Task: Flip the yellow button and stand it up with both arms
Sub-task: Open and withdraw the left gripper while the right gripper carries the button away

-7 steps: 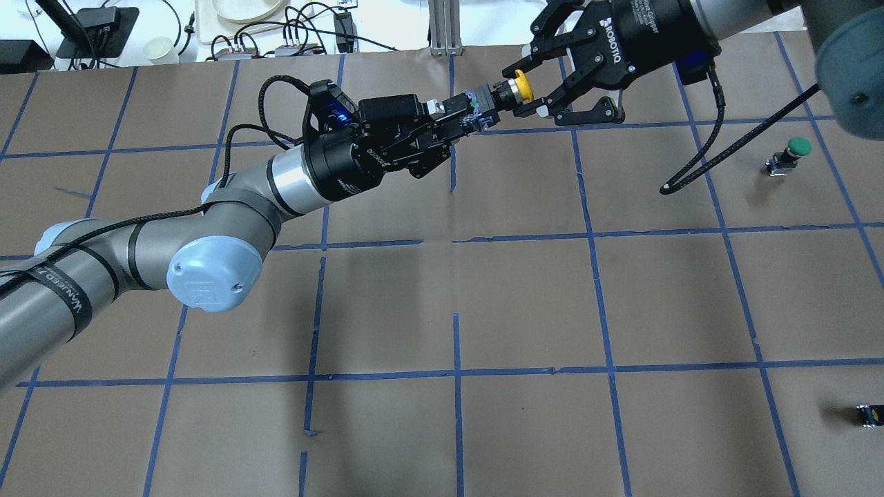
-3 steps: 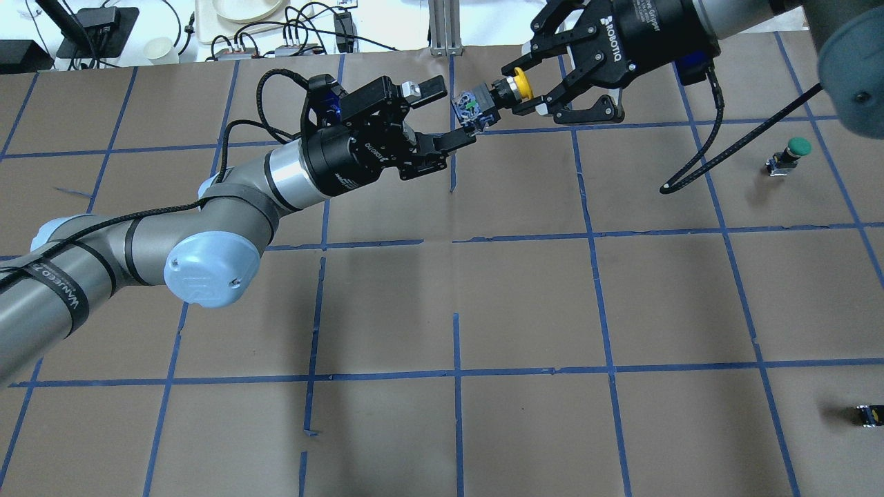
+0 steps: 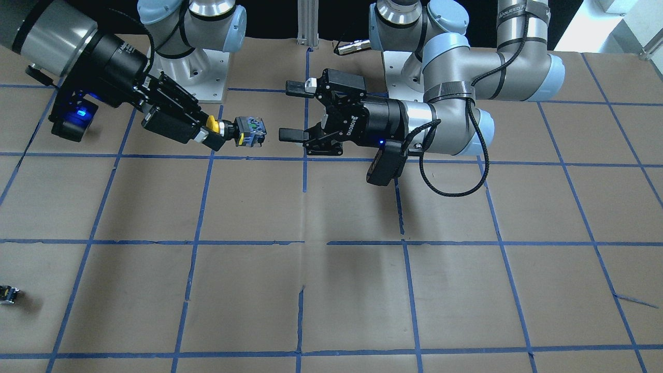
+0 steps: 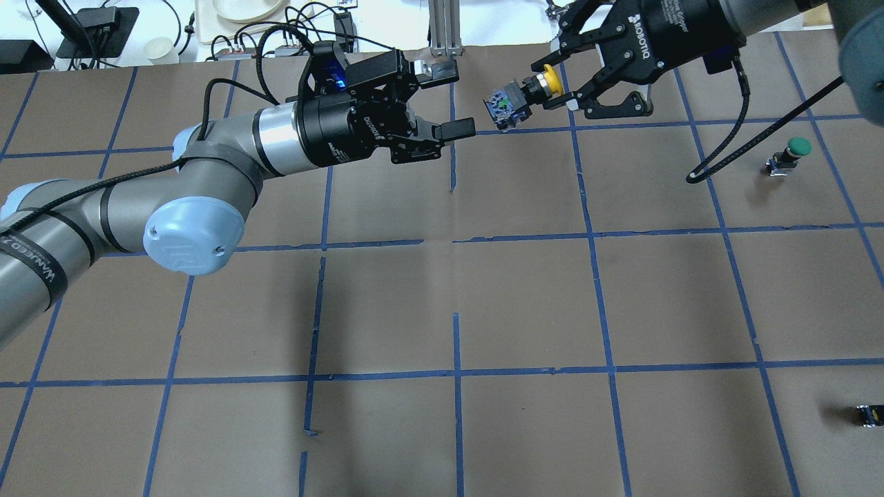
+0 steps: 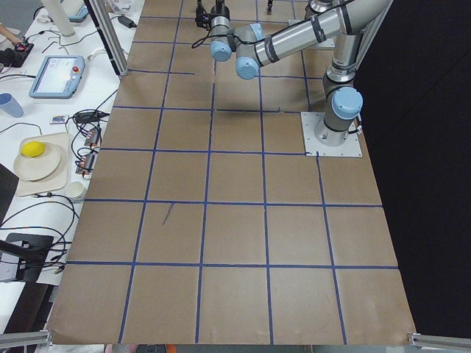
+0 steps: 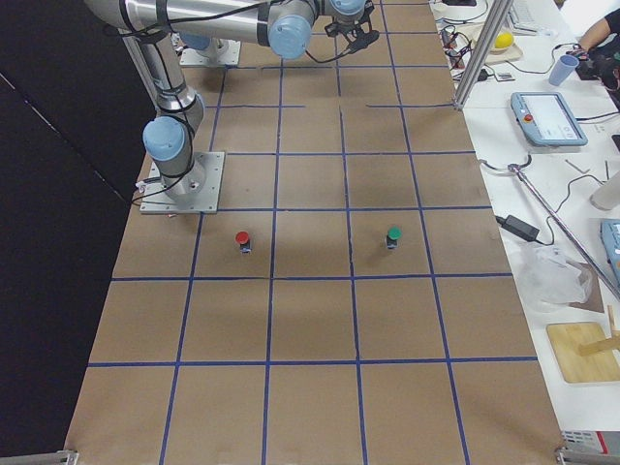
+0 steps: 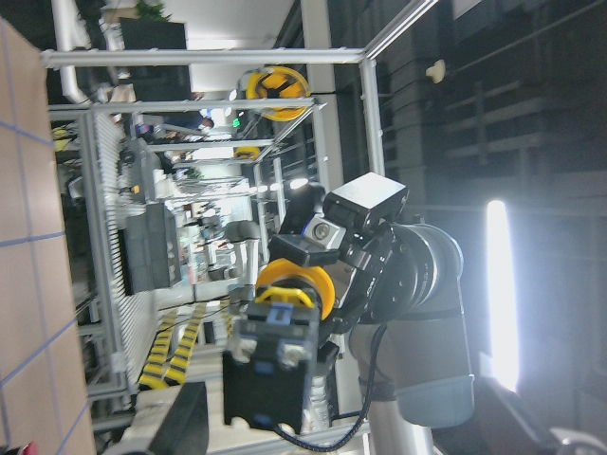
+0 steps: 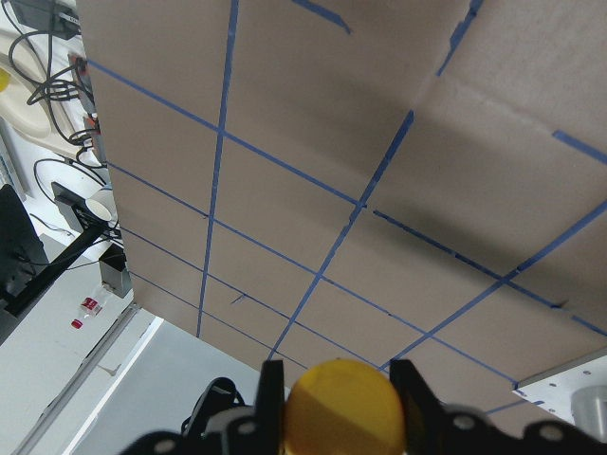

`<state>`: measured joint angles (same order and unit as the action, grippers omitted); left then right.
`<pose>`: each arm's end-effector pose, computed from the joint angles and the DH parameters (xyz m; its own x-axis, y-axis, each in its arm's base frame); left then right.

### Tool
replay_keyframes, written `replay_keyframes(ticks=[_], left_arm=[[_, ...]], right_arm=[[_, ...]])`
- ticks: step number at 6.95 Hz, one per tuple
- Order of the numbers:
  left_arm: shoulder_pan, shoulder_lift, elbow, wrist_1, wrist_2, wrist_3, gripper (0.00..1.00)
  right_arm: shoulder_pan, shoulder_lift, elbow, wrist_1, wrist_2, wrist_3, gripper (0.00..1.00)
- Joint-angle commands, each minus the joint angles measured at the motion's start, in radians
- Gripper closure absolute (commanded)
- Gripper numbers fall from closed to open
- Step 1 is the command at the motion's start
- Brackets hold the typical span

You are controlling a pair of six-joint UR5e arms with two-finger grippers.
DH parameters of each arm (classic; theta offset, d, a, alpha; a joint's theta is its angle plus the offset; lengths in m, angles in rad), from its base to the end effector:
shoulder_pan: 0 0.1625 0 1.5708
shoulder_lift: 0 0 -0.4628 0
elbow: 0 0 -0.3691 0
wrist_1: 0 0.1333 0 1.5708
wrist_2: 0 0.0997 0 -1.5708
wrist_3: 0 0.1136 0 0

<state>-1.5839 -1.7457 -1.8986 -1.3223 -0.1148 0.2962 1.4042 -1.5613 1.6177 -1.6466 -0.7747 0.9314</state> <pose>-0.2527 -0.5005 0.4279 0.1101 0.0421 0.9930 -0.0203 0.9990 -0.0401 0.1329 -0.5031 0.5270 -0.2800 0.8523 -0.4419 0.6543 0.5062 0.5618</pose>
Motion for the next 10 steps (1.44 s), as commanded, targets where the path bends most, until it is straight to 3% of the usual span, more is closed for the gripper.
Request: replay_keyframes(ticks=[1, 3, 4, 6, 7, 8, 9, 10], left_arm=[[0.004, 0.000, 0.148, 0.082, 0.348, -0.281, 0.01], [0.002, 0.005, 0.223, 0.163, 0.713, -0.441, 0.01], [-0.001, 0.003, 0.277, 0.150, 1.003, -0.469, 0.01], [-0.005, 0.006, 0.300, 0.138, 1.355, -0.462, 0.00], [-0.014, 0.020, 0.300, 0.123, 1.477, -0.456, 0.00], [-0.010, 0.038, 0.315, 0.076, 1.562, -0.454, 0.00], [0.001, 0.063, 0.299, 0.010, 1.637, -0.421, 0.00], [0.010, 0.064, 0.318, -0.007, 1.653, -0.355, 0.00]], right_arm=[[-0.051, 0.007, 0.002, 0.004, -0.204, -0.234, 0.74], [-0.106, 0.053, 0.008, -0.010, -0.511, -0.588, 0.75], [-0.152, 0.069, 0.052, -0.045, -0.593, -0.756, 0.79], [-0.236, 0.070, 0.254, -0.404, -0.702, -1.063, 0.80], [-0.298, 0.070, 0.336, -0.546, -0.701, -1.218, 0.82], [-0.374, 0.070, 0.376, -0.615, -0.693, -1.362, 0.82], [-0.436, 0.072, 0.383, -0.631, -0.689, -1.461, 0.82], [-0.482, 0.075, 0.393, -0.637, -0.680, -1.582, 0.83]])
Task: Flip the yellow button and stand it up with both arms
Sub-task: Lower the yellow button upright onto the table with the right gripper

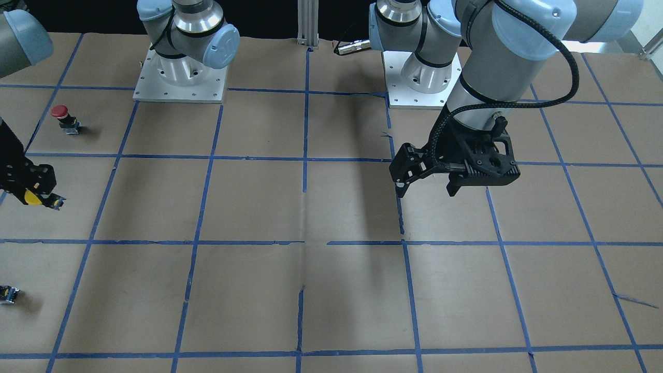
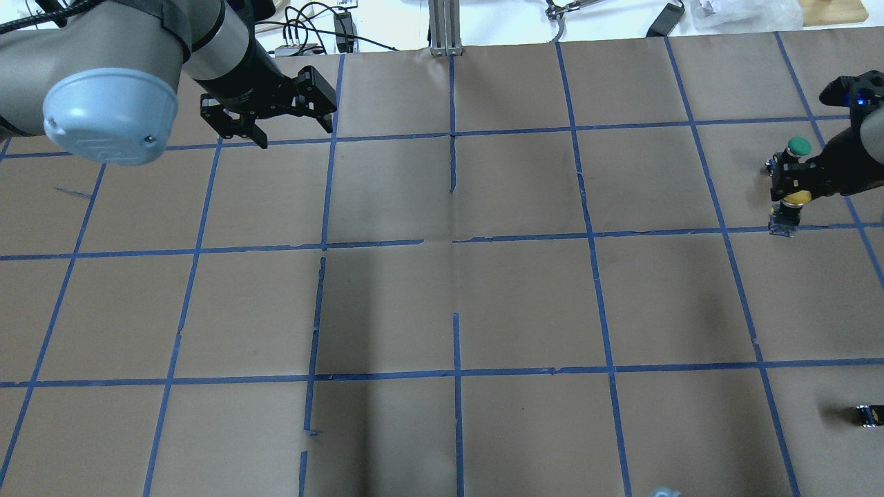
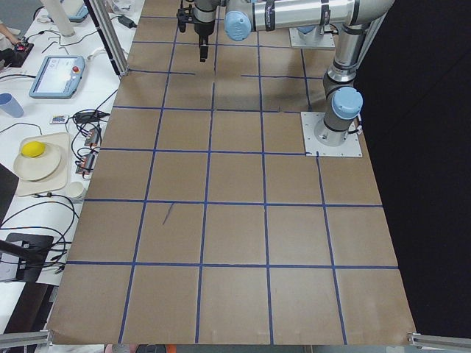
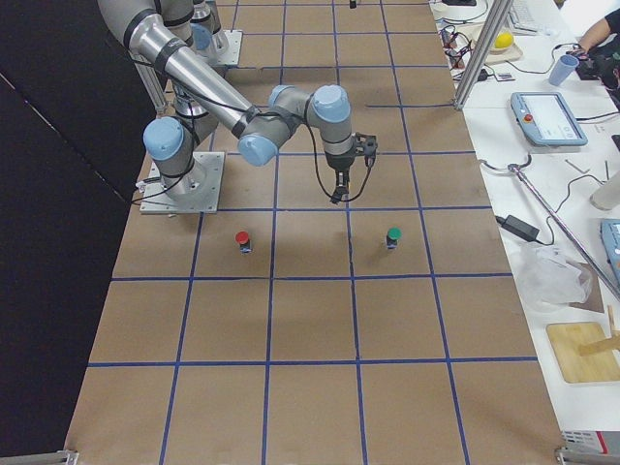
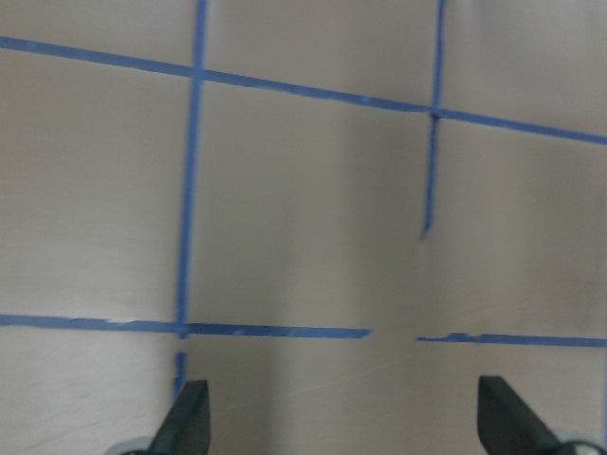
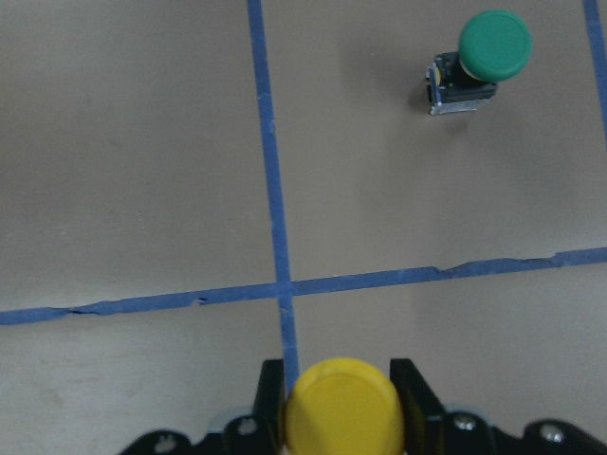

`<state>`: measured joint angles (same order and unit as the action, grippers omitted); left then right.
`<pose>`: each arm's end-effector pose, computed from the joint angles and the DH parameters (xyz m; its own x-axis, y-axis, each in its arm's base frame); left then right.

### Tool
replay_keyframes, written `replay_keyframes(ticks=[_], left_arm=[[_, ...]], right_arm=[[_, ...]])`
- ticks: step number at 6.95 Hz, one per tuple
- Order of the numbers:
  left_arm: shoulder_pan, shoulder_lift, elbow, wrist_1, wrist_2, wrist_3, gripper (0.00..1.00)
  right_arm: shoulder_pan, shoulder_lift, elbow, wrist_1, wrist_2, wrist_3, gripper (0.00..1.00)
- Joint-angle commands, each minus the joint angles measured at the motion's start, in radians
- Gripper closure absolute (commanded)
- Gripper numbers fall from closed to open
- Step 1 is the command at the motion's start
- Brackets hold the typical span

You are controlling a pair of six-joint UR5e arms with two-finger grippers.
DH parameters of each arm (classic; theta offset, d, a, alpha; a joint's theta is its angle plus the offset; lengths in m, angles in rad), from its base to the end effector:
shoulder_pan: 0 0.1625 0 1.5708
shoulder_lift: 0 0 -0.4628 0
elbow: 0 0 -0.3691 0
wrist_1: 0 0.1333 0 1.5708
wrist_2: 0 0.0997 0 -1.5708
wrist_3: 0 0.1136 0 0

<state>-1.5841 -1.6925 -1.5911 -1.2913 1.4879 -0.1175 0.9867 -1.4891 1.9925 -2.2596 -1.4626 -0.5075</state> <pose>-0.1498 -0.5339 0.4712 -0.9910 -0.0917 0.0975 -0.1037 0.9865 -0.1265 -0.1432 -0.4806 0.3531 -0.9978 0.0661 -0.0032 0.0653 0.9749 -0.2127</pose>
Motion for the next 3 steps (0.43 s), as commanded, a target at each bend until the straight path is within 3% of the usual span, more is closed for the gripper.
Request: replay_keyframes(ticks=[1, 3], left_arm=[[0.012, 0.002, 0.023, -0.058, 0.045, 0.055, 0.00], [0.010, 0.008, 0.100, -0.266, 0.055, 0.055, 0.00]], right_arm=[[-0.098, 0.022, 0.044, -0.102, 0.036, -0.175, 0.84], [-0.150, 0.053, 0.097, -0.208, 0.101, -0.216, 0.84]])
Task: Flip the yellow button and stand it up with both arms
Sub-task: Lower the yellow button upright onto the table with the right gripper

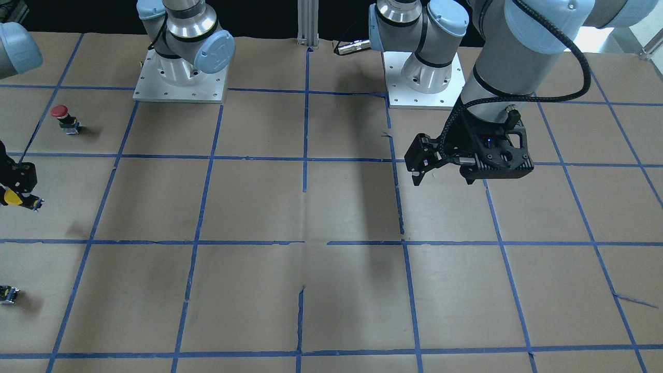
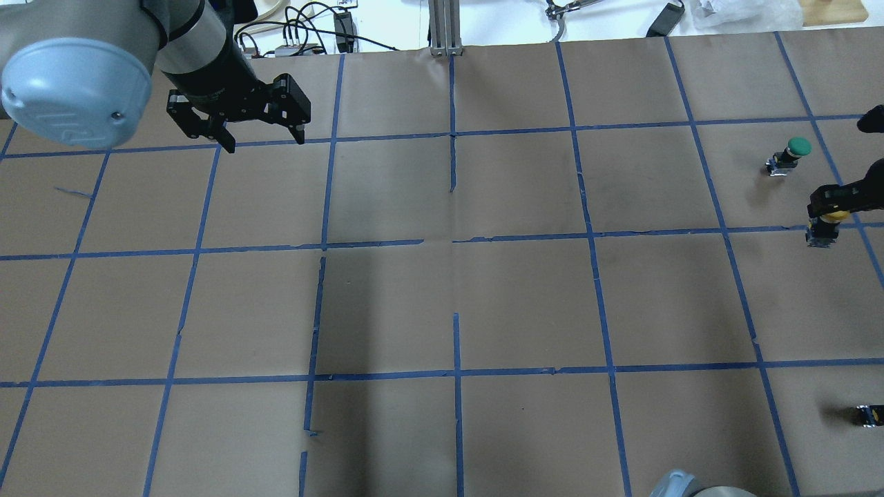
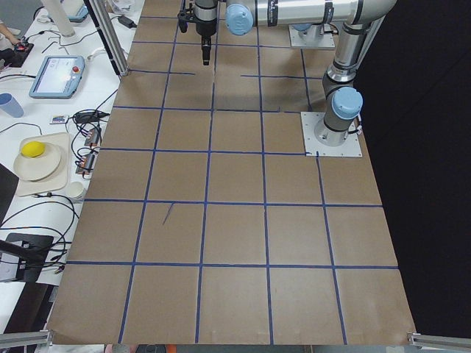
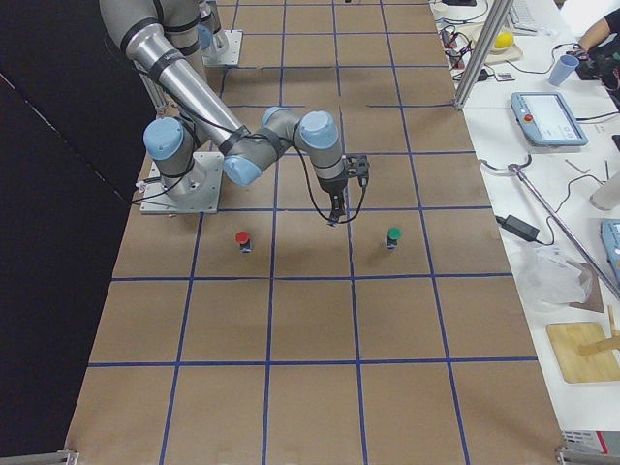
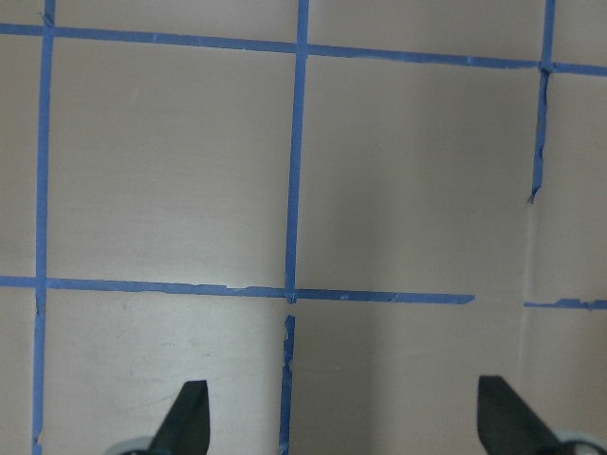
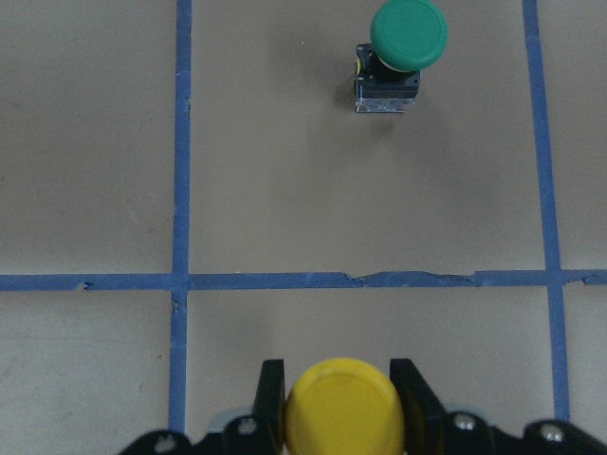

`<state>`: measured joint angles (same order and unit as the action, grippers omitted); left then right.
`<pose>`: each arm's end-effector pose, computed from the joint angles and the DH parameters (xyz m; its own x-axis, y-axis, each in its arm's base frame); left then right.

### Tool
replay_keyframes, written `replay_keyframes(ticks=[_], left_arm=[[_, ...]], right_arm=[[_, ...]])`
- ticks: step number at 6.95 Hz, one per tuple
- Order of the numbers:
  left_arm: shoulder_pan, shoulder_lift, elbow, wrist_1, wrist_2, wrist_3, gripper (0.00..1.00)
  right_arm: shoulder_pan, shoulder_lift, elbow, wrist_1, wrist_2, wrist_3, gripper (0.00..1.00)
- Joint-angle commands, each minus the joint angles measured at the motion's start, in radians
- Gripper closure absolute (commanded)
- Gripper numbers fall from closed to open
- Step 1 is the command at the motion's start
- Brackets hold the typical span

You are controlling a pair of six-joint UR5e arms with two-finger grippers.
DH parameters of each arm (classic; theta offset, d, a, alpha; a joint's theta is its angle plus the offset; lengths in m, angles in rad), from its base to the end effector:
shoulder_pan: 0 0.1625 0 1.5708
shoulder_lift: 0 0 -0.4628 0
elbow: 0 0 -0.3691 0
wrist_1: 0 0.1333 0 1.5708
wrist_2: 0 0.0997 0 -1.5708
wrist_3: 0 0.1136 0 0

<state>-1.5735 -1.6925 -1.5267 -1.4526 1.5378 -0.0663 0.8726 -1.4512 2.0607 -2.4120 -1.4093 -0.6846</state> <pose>-0.1385 -0.5280 0.4839 -0.9974 -0.0622 0.0356 -0.0635 0.9972 -0.0383 -0.1929 -0.4656 0.3245 -0.9997 -0.0018 0.0240 -0.0084 0.9609 -0.2769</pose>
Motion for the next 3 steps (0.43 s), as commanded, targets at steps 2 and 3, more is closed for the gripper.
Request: replay_keyframes(ticks=[2, 3], left_arm=[[-0.002, 0.062, 0.028, -0.144, 0.001, 0.012, 0.00], [0.000, 0.071, 0.026, -0.143, -0.004, 0.014, 0.00]], right_arm=[[-0.101, 0.049, 0.056, -0.088, 0.119, -0.082, 0.83], [-0.112, 0.051, 0.058, -0.087, 0.119, -0.099, 0.83]])
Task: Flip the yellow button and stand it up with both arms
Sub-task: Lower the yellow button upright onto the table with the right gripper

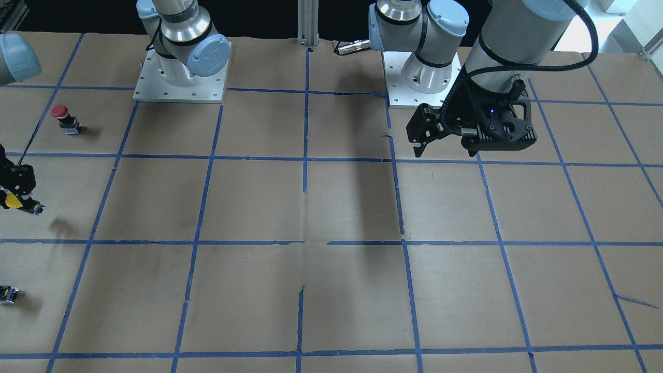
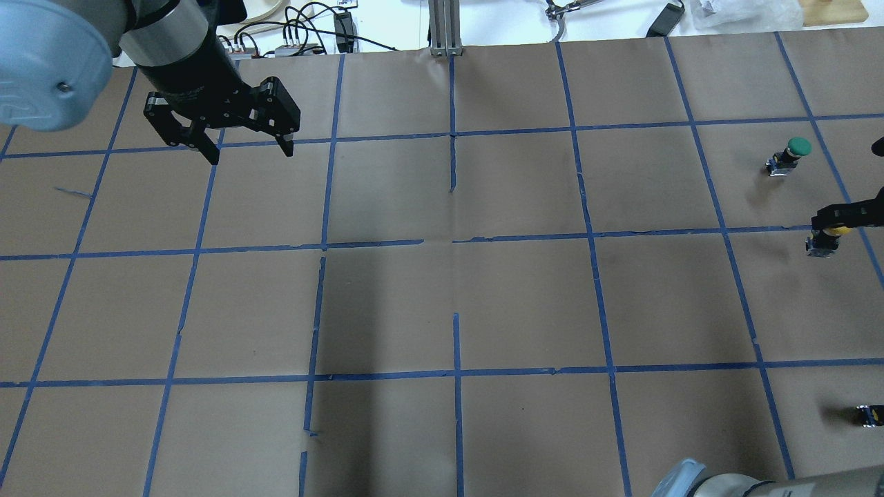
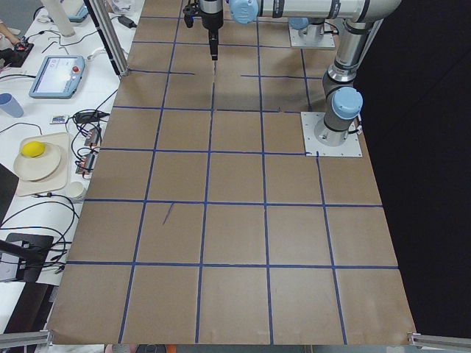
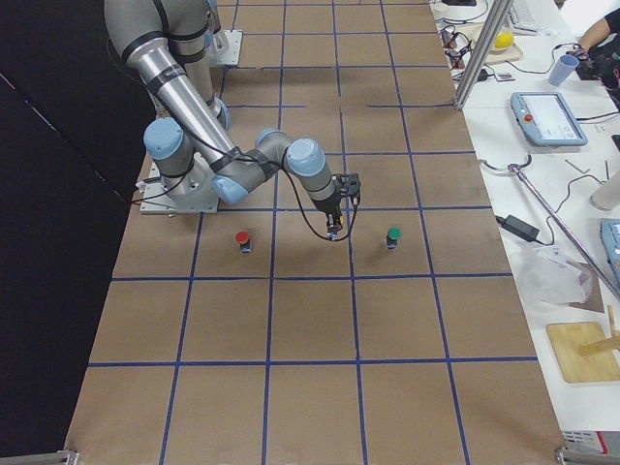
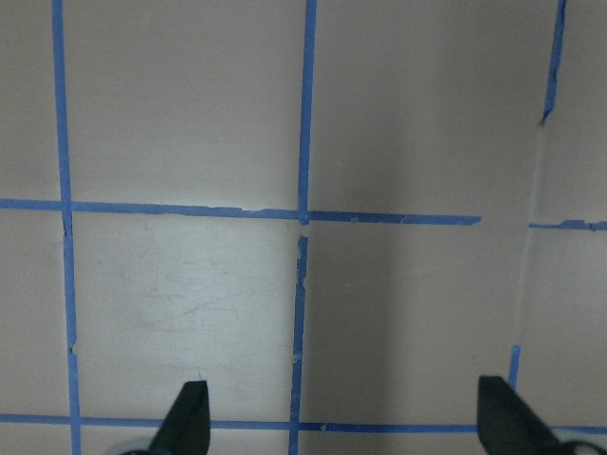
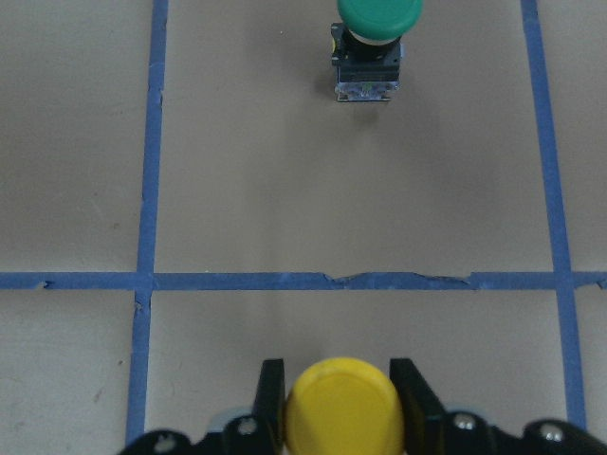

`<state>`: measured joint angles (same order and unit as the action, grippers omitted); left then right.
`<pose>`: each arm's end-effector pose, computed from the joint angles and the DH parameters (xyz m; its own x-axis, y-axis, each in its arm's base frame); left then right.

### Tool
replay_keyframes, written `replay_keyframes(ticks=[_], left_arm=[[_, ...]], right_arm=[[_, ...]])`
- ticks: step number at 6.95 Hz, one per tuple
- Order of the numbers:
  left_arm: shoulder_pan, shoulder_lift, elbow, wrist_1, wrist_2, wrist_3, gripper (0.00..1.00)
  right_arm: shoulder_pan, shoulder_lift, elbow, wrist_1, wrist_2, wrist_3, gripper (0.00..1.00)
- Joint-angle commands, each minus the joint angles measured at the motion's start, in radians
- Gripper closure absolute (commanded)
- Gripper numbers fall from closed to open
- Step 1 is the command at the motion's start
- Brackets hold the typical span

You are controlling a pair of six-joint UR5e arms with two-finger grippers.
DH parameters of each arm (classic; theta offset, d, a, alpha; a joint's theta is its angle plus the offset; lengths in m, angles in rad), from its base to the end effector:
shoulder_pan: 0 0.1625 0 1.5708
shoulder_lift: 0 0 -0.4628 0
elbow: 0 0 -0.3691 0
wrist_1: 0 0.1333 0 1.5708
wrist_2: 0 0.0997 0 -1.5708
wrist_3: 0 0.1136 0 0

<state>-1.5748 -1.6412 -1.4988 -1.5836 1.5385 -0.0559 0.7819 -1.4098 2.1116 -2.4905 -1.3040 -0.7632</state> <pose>-0.1390 -0.4995 0.5101 -0.9981 -0.0522 0.0316 -0.0518 0.9986 0.0130 -0.2235 -0.4520 0.2956 -0.9993 -0.0099 -0.0366 0.0028 0.9425 -0.3341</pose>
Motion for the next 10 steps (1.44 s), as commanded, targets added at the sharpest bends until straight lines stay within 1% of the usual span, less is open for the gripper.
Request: replay_keyframes(ticks=[1, 2, 3, 4, 6, 10], left_arm=[[-0.001, 0.023, -0.001, -0.012, 0.002, 0.005, 0.00], [-0.001, 0.024, -0.001, -0.010, 0.003, 0.005, 0.00], [0.001, 0.024, -0.001, -0.010, 0.003, 0.005, 0.00], [0.001, 0.024, -0.001, -0.010, 0.002, 0.004, 0.00], [0.001, 0.024, -0.001, -0.009, 0.003, 0.004, 0.00], [0.006, 0.024, -0.001, -0.006, 0.005, 0.005, 0.00]], right_arm=[[-0.032, 0.018, 0.010, -0.005, 0.014, -0.043, 0.82], [-0.032, 0.025, 0.028, -0.008, 0.044, -0.045, 0.82], [-0.032, 0.023, 0.039, -0.008, 0.057, -0.045, 0.80], [-0.032, 0.019, 0.044, -0.007, 0.054, -0.045, 0.80], [-0.071, 0.018, 0.045, 0.008, 0.052, -0.051, 0.80], [-0.078, 0.017, 0.047, 0.012, 0.052, -0.050, 0.77]])
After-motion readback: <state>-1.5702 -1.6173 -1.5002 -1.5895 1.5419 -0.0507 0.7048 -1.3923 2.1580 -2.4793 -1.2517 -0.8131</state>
